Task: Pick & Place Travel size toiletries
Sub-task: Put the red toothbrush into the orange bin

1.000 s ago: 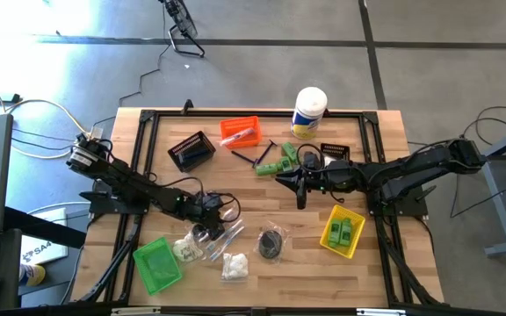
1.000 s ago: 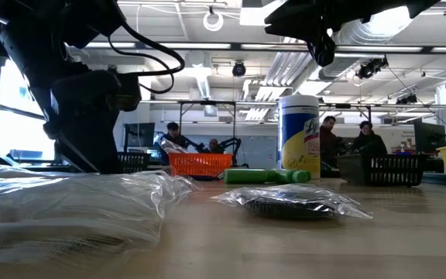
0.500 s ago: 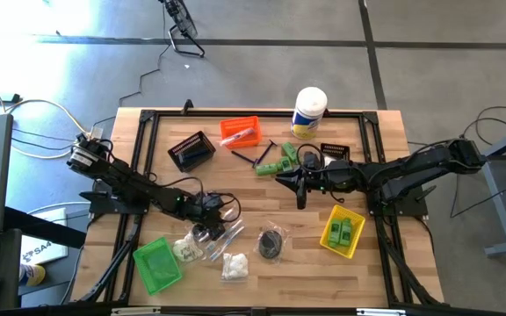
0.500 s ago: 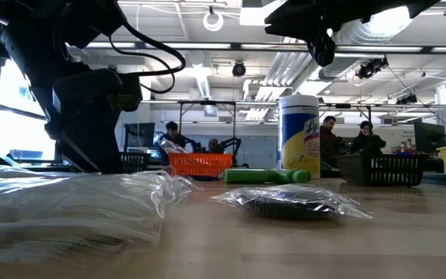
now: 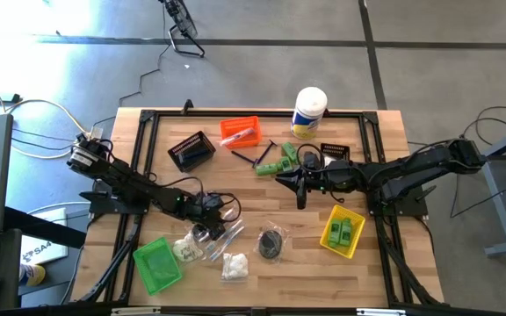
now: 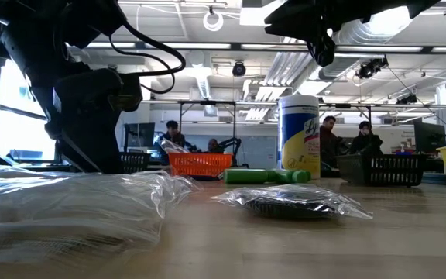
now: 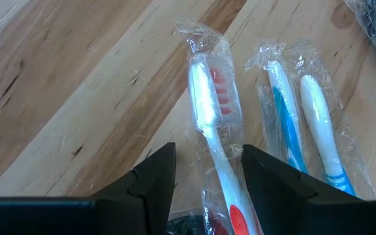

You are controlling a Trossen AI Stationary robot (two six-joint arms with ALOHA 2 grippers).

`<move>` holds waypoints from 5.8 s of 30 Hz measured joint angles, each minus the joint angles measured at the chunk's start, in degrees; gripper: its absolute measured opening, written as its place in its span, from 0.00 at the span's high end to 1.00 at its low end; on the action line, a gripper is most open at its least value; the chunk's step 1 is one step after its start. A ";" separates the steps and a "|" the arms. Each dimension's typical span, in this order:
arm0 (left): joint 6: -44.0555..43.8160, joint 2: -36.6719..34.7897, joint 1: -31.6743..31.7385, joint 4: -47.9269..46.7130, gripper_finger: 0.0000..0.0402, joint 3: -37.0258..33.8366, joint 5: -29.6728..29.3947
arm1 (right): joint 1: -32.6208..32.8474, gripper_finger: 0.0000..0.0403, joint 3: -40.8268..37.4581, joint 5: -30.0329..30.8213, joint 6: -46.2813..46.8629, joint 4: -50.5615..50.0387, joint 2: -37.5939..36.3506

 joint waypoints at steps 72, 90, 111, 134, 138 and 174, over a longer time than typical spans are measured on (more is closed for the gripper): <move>1.14 -11.38 0.02 5.81 0.97 0.00 -6.52 | 0.00 0.85 -0.02 -0.02 -0.13 -0.63 0.00; 4.85 -11.37 1.14 10.72 0.97 0.33 -7.34 | 0.00 0.85 -0.02 -0.02 -1.53 -0.92 0.00; 20.41 -11.35 19.86 -17.30 0.97 21.07 -7.33 | -0.04 0.85 -0.02 -2.23 -6.95 -1.98 -0.41; 40.17 -4.17 44.76 -17.85 0.97 28.73 -1.93 | -4.23 0.85 -0.02 -1.53 -8.75 -1.66 -0.42; 42.59 0.07 47.82 -18.75 0.97 30.34 1.14 | -4.52 0.85 -0.02 -1.53 -8.55 -1.68 -0.42; 47.82 19.28 51.78 -29.99 0.79 45.42 4.74 | -4.56 0.85 -0.02 -1.51 -6.95 -2.29 -0.42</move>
